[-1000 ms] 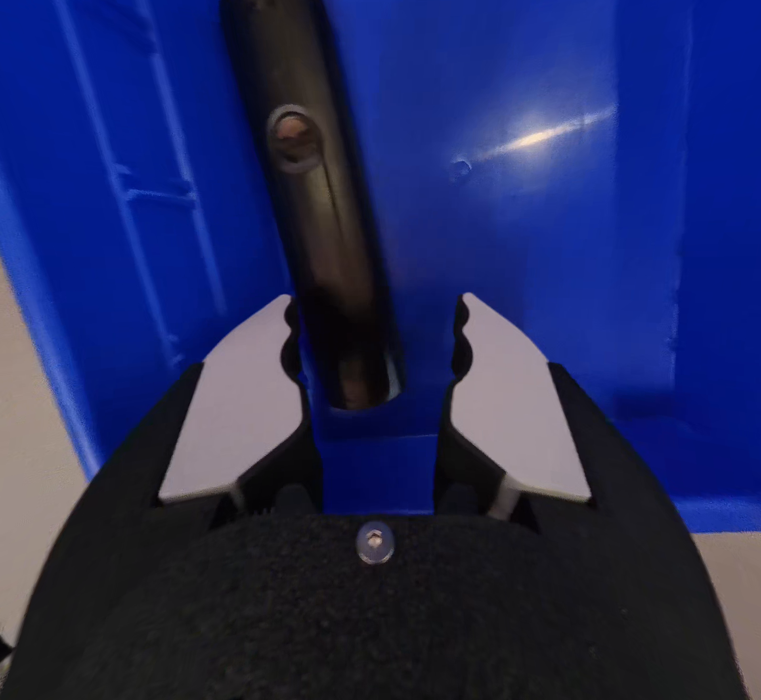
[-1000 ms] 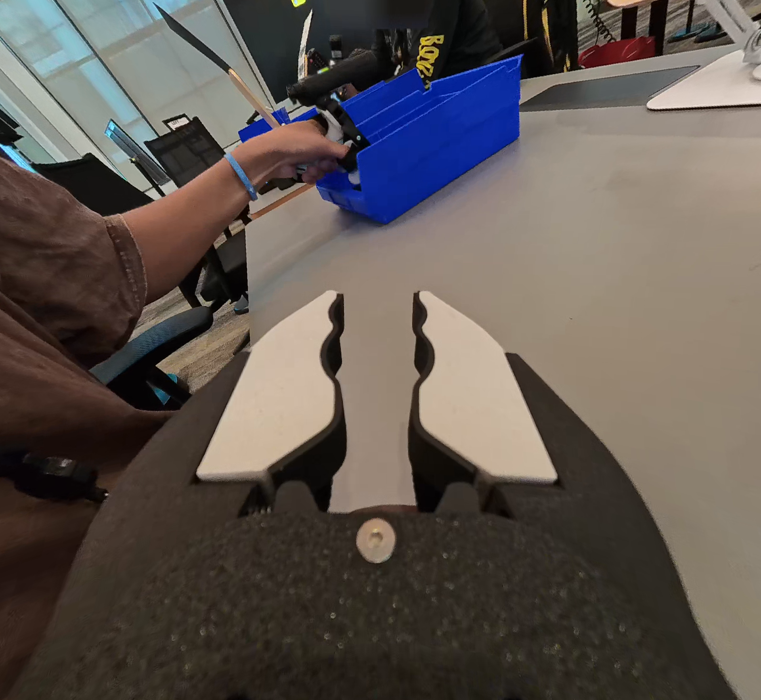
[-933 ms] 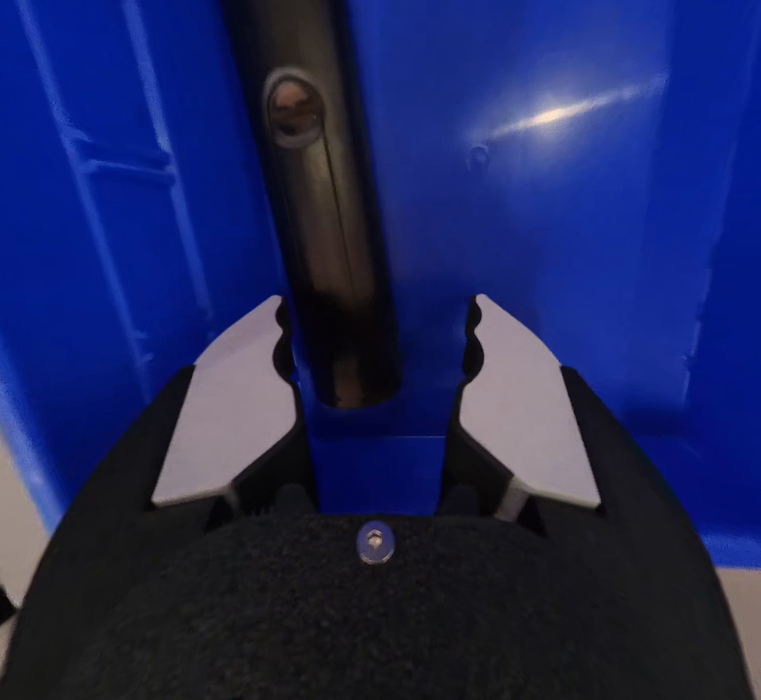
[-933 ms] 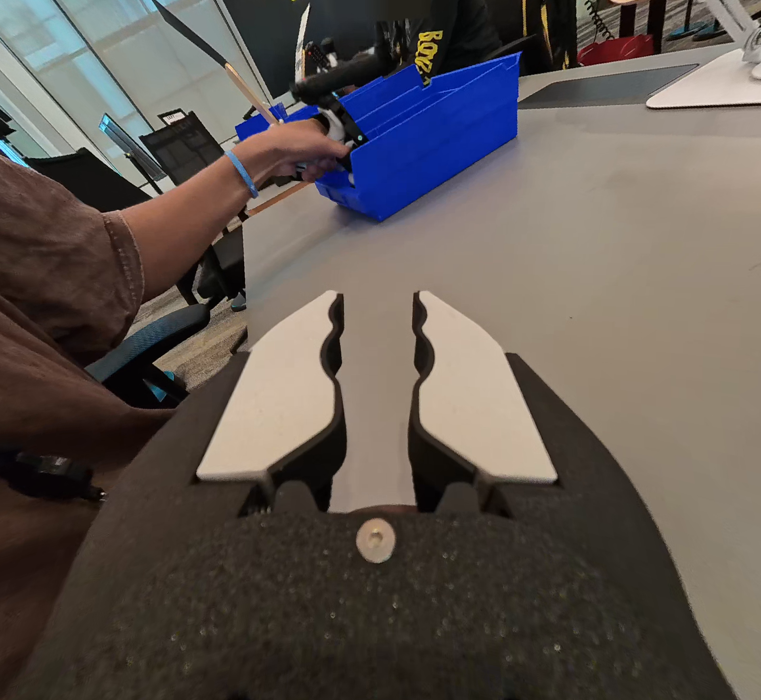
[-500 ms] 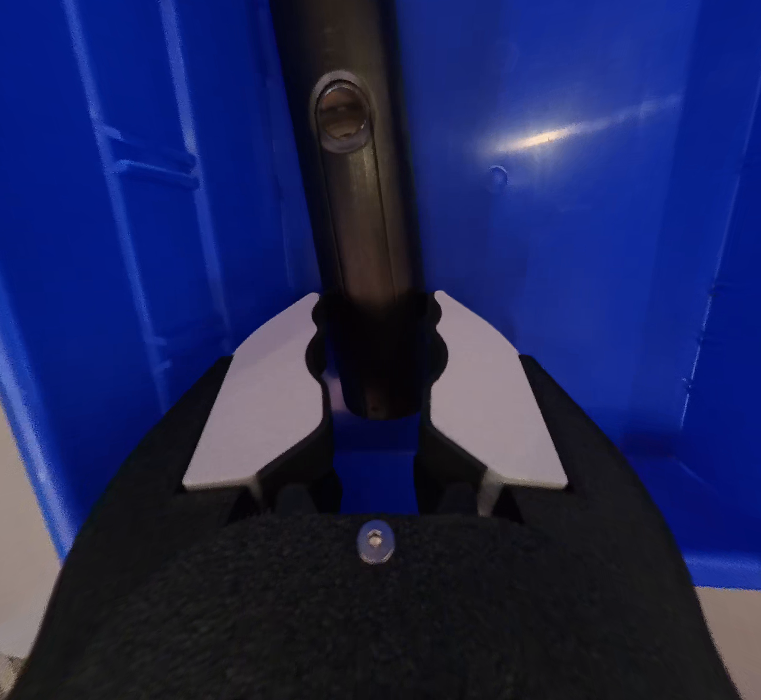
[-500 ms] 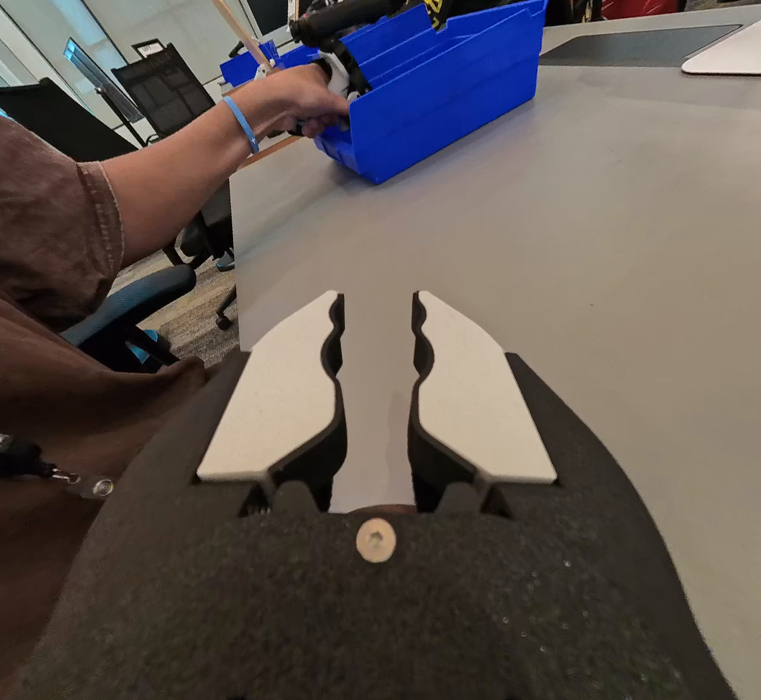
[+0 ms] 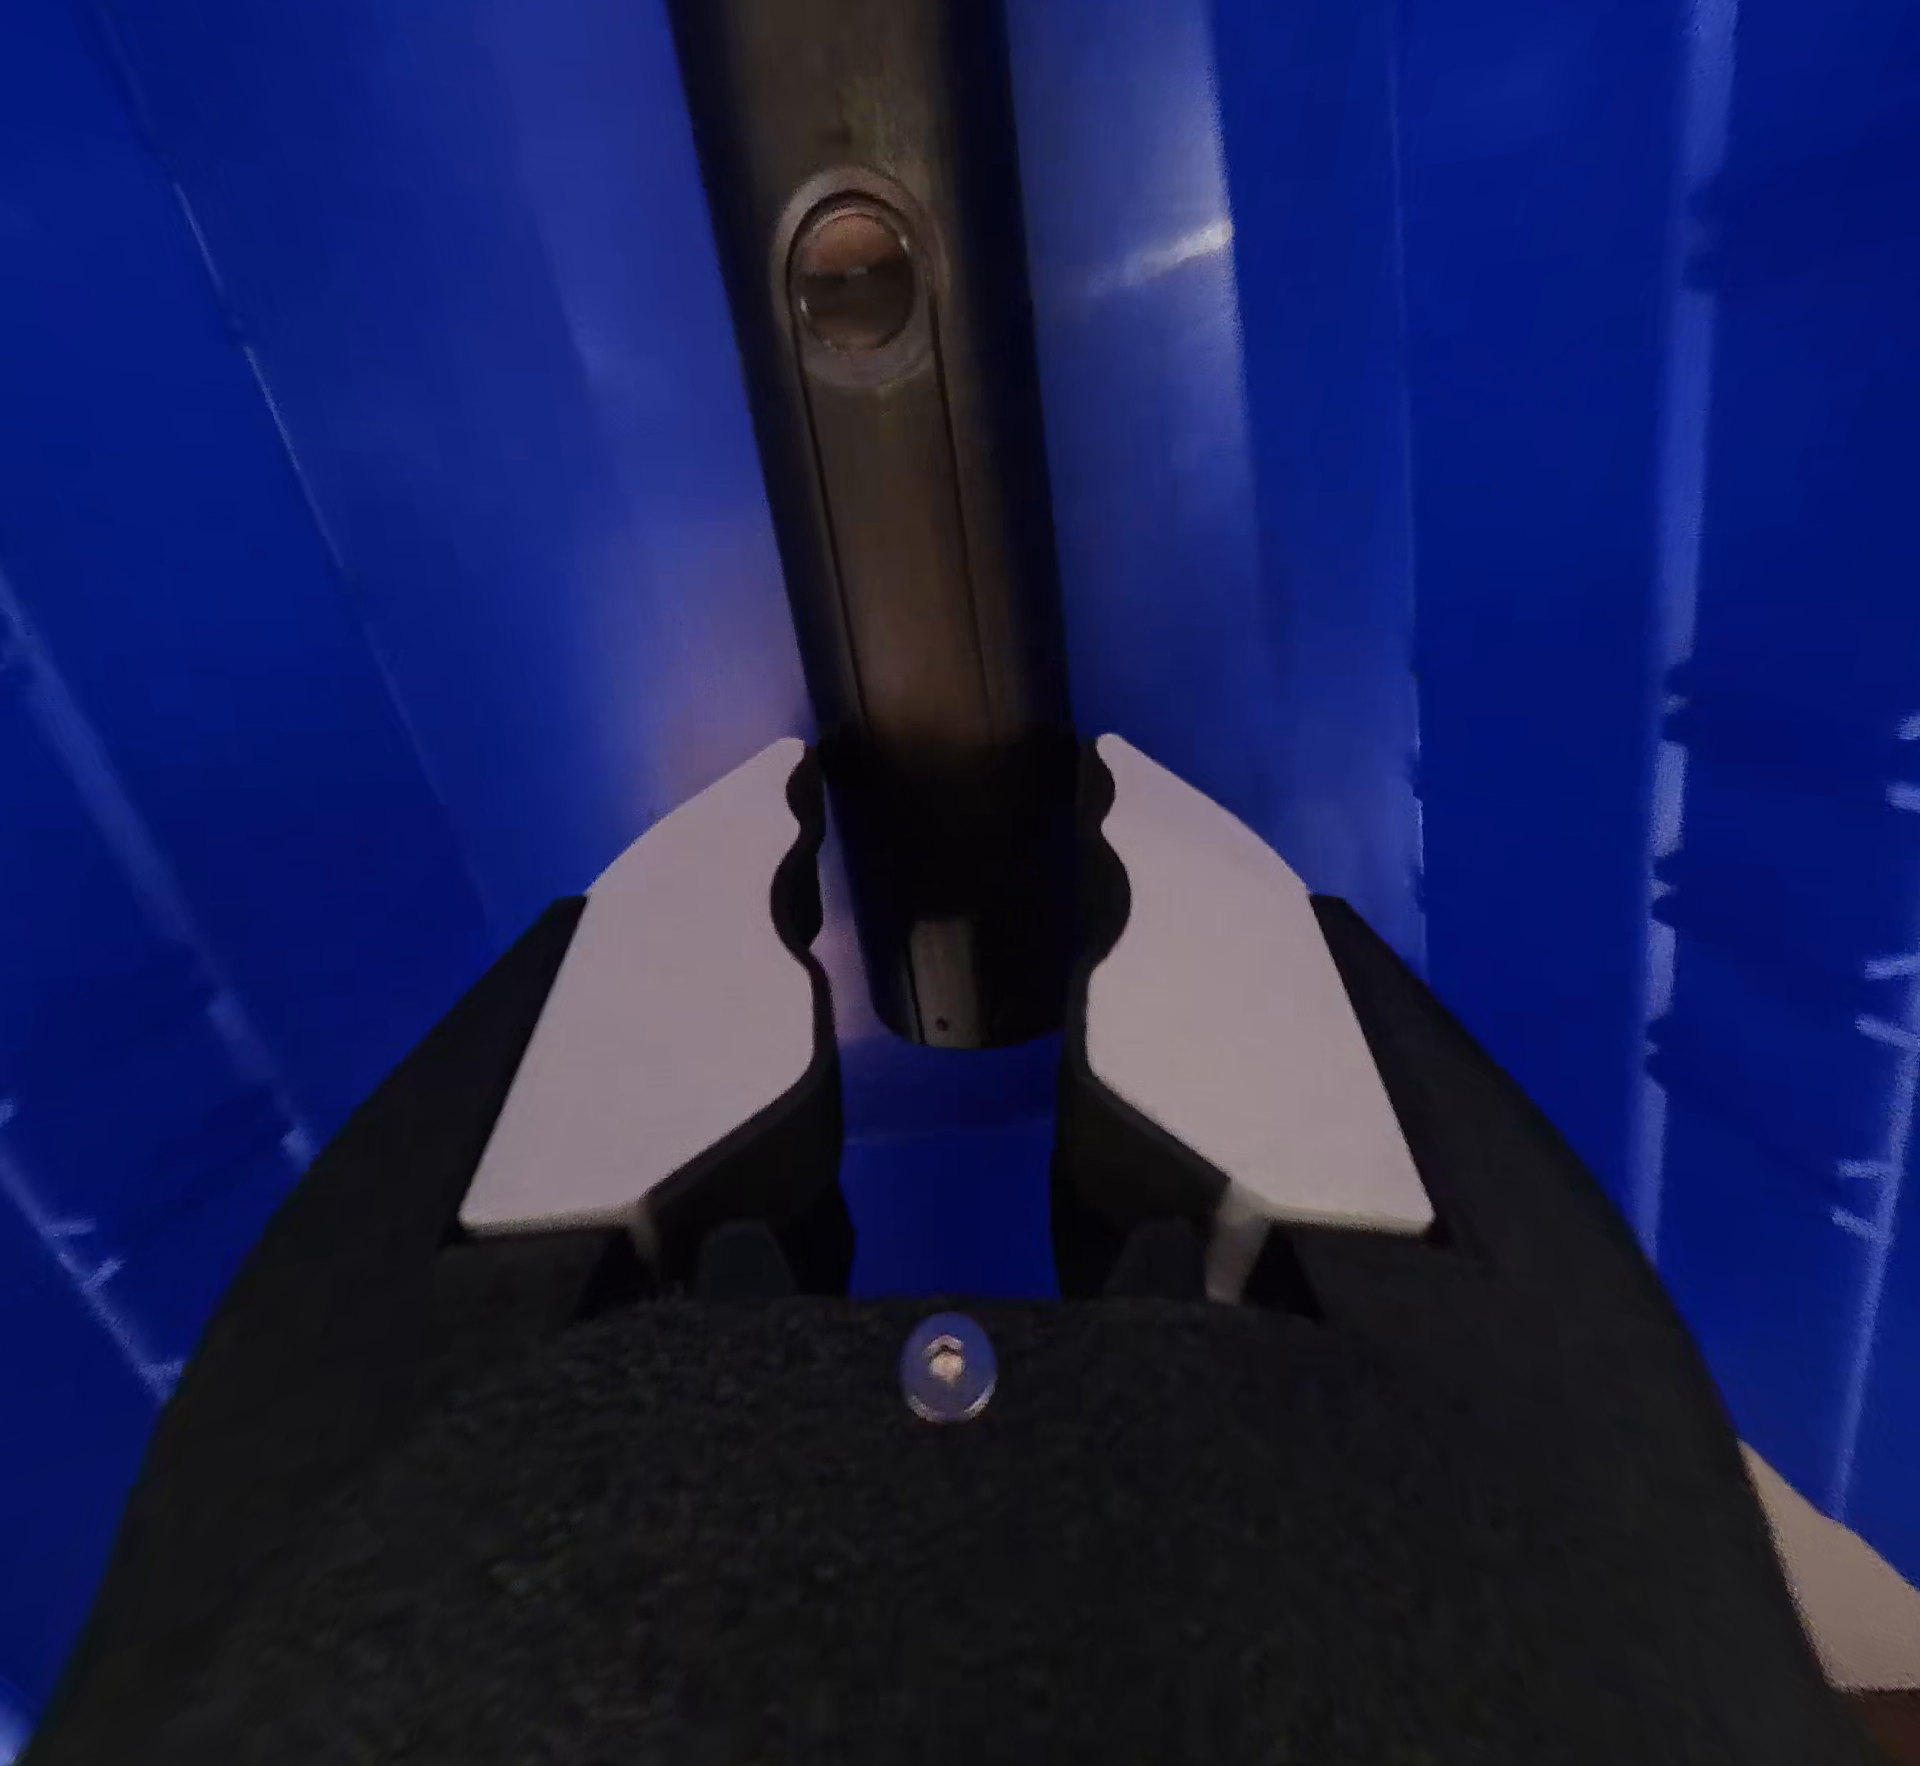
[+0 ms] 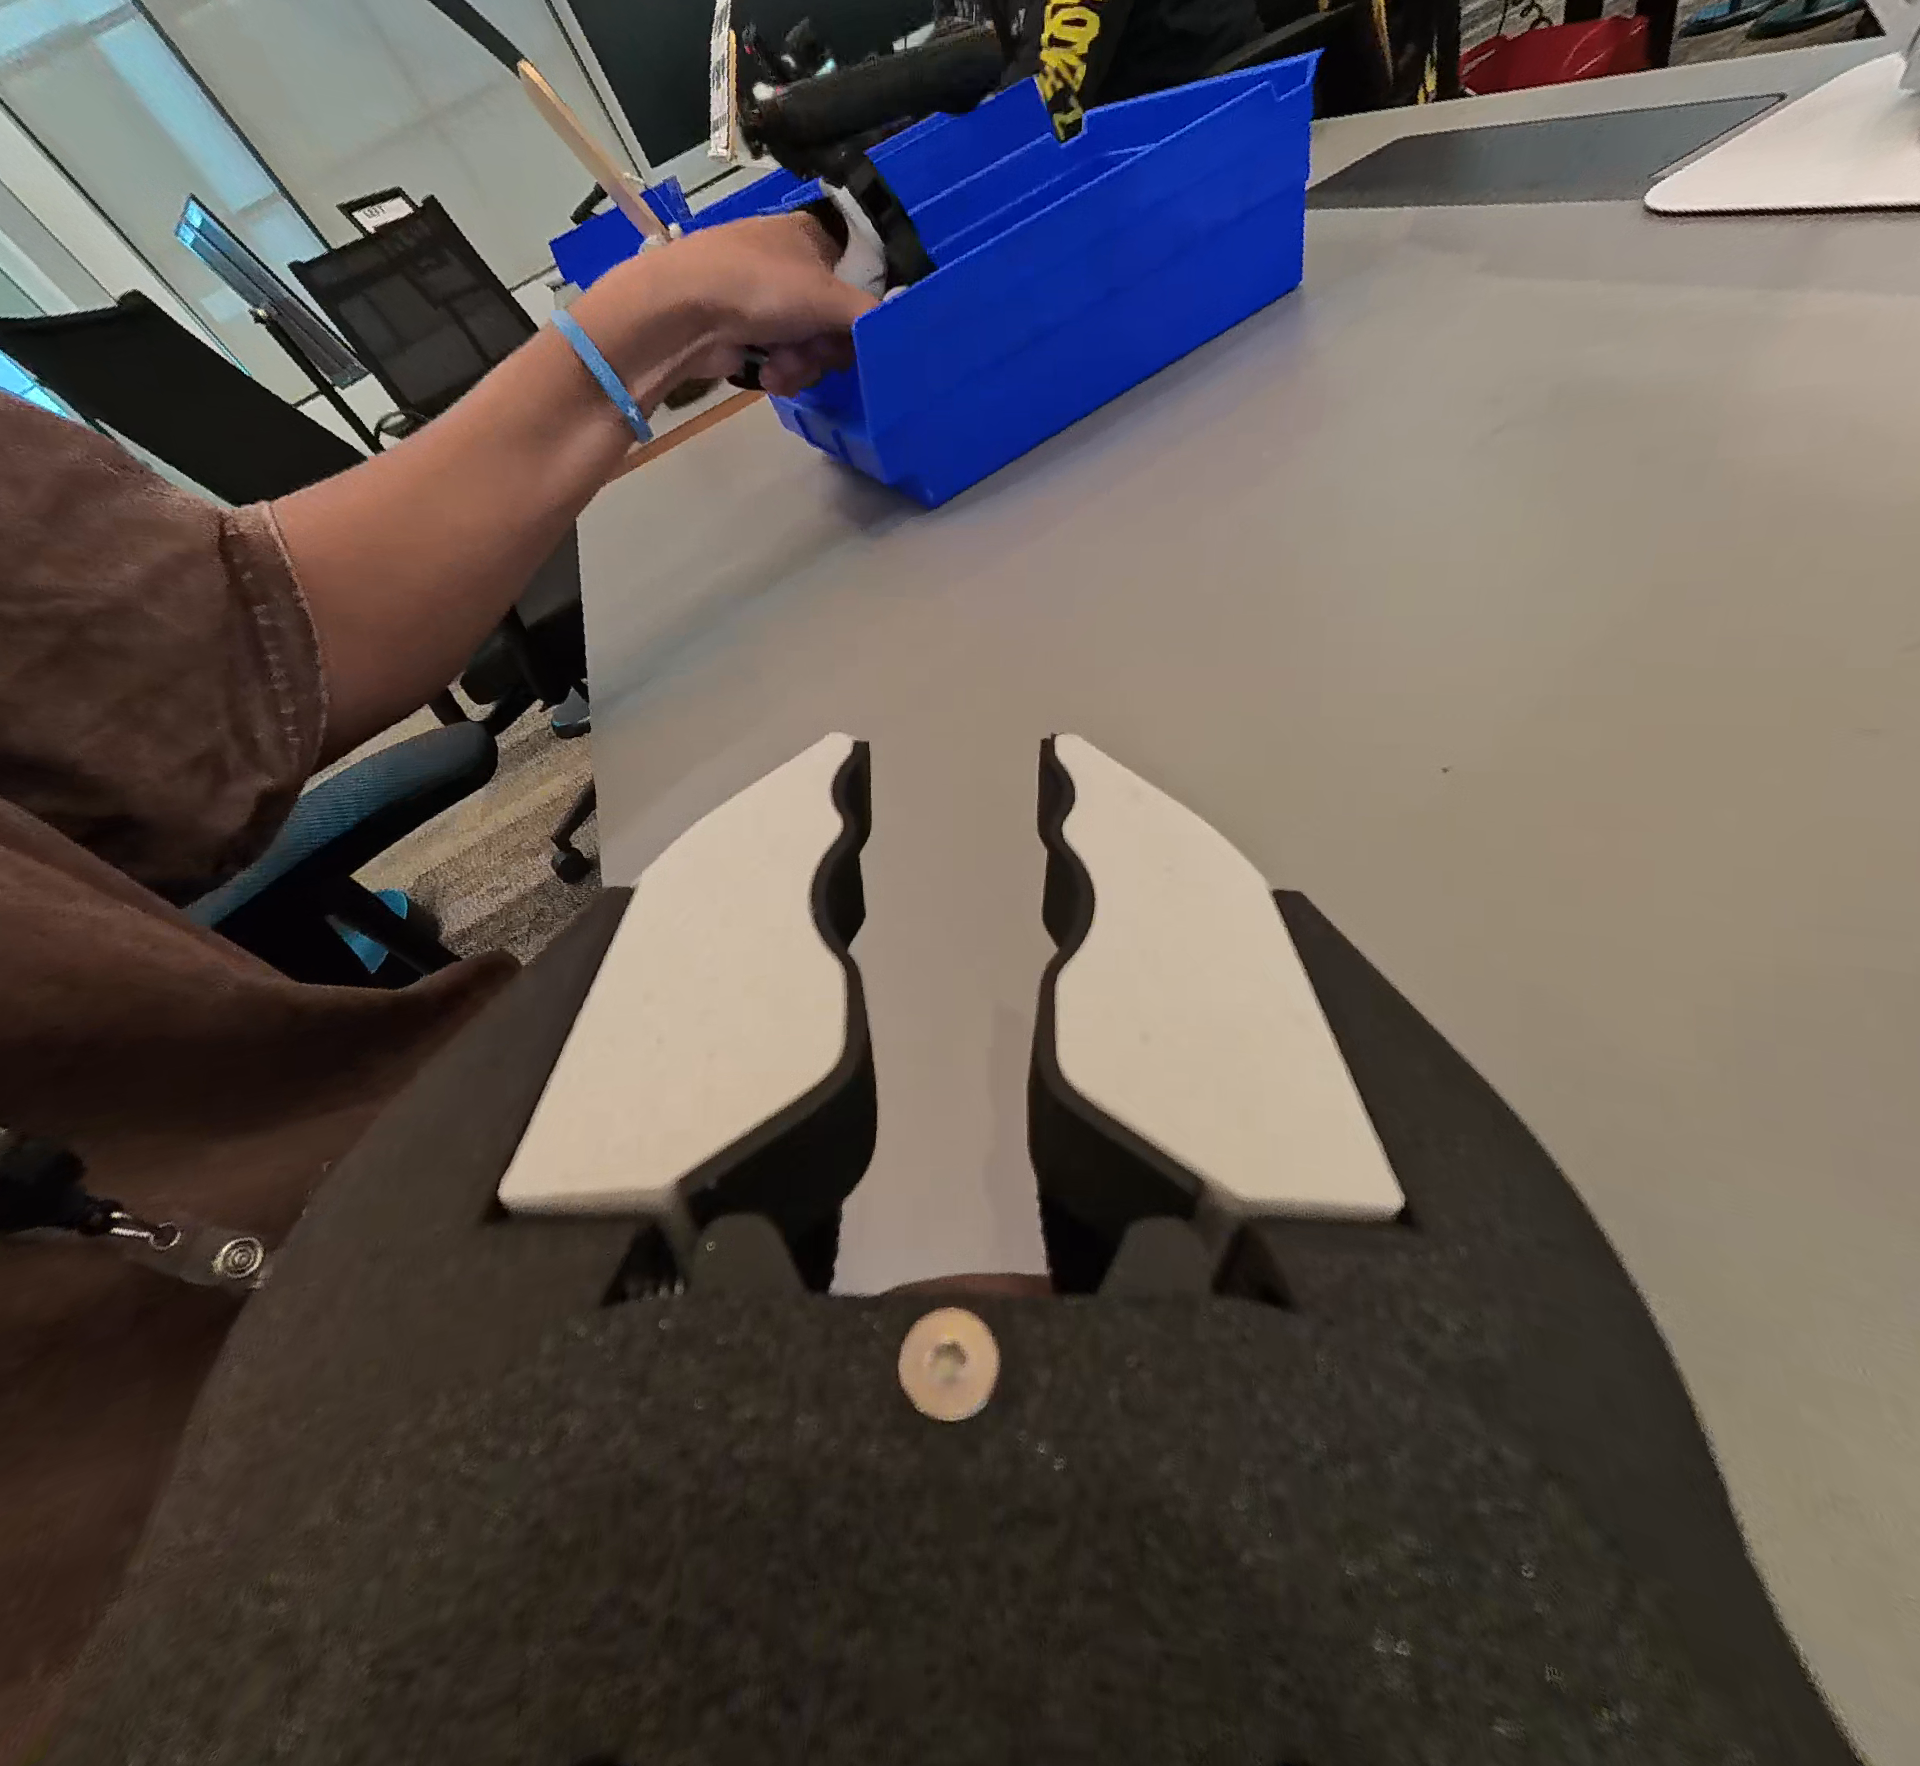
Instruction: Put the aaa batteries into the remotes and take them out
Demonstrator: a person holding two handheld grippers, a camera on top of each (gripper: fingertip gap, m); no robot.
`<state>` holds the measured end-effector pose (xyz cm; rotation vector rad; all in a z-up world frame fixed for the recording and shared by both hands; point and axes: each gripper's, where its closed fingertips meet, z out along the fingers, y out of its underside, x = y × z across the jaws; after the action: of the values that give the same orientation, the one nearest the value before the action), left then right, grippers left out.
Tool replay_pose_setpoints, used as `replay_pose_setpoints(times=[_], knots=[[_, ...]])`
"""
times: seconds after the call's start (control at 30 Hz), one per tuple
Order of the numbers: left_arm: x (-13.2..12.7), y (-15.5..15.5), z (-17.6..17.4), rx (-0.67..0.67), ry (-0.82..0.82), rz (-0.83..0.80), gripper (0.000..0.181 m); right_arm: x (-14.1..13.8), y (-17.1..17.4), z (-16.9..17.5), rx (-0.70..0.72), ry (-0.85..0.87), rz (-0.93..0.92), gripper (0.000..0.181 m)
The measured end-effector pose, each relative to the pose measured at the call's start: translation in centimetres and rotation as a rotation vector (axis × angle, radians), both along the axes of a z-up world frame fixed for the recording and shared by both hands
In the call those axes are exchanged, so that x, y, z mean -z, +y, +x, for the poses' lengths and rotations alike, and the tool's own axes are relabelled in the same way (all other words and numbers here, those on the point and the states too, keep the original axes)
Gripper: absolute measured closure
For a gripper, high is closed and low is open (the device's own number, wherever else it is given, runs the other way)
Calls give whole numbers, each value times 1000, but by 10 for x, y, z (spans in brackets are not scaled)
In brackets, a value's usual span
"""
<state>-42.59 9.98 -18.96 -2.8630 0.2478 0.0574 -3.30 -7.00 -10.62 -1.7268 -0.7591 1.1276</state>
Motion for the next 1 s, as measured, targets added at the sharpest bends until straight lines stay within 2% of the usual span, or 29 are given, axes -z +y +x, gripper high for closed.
replay_pose_setpoints(times=[0.03,0.07,0.17,0.23,0.33,0.37,0.4,0.43,0.53,0.6,0.7,0.83,1.0], knots=[[-4,3,1,3,-14,14,128,0,0,0,-1,2,-1,151],[-10,9,4,7,-42,47,113,0,0,0,-2,1,-4,151],[-22,29,1,4,-67,59,110,2,-1,-1,-5,-9,-3,151],[-16,44,-5,6,-50,4,108,3,-1,-3,-13,-12,-8,151],[5,55,-3,11,-71,-121,94,4,-4,-6,-25,-19,-13,151],[7,60,-3,29,-45,-110,92,5,-4,-7,-27,-25,-11,151],[7,62,0,37,-40,-105,98,6,-4,-7,-28,-32,-10,151],[4,64,2,58,-30,-94,133,7,-5,-8,-29,-41,-8,151],[2,65,8,99,-13,-58,133,10,-5,-9,-29,-61,-4,151],[-2,63,4,81,-29,-1,133,9,-4,-9,-24,-53,-5,151],[-34,60,-4,23,-110,175,133,3,6,-9,12,-22,-4,151],[-108,51,2,-3,-292,434,135,-7,37,-16,94,-42,55,146],[-193,37,44,104,-432,677,136,-41,79,-58,151,-32,179,131]])
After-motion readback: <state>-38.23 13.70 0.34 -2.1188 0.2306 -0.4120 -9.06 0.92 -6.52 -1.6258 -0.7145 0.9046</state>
